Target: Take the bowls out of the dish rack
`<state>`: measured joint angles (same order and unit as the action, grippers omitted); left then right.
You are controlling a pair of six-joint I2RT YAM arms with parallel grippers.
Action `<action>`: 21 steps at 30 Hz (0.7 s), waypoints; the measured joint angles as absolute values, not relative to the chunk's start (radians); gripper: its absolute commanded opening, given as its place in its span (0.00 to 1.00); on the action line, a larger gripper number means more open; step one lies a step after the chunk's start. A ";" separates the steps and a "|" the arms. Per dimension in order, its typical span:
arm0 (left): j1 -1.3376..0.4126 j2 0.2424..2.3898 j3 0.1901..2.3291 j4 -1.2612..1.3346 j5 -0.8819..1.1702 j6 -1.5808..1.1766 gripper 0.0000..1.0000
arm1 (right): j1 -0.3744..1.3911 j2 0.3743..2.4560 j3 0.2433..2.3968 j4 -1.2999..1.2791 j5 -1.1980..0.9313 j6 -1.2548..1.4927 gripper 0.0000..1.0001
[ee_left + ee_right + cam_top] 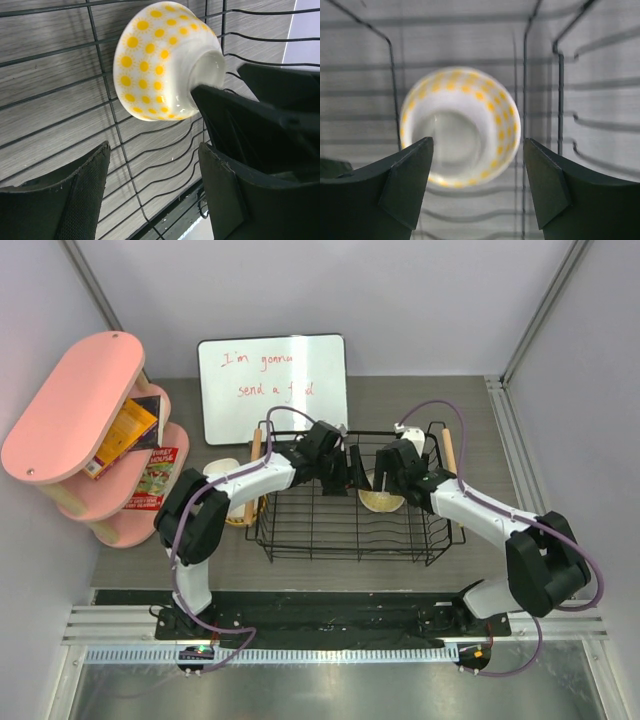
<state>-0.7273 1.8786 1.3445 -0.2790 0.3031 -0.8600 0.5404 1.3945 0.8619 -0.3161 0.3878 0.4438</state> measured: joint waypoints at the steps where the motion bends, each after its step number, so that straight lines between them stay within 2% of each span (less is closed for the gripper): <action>1: -0.728 1.882 1.346 -0.279 0.303 -0.864 0.71 | 0.533 1.412 0.862 -0.298 0.378 0.448 0.78; 12: -0.731 1.959 1.358 -0.274 0.260 -0.928 0.71 | 0.519 1.446 0.847 -0.156 0.257 0.439 0.76; 21: -0.723 1.969 1.358 -0.253 0.259 -0.940 0.71 | 0.508 1.437 0.820 -0.118 0.236 0.440 0.76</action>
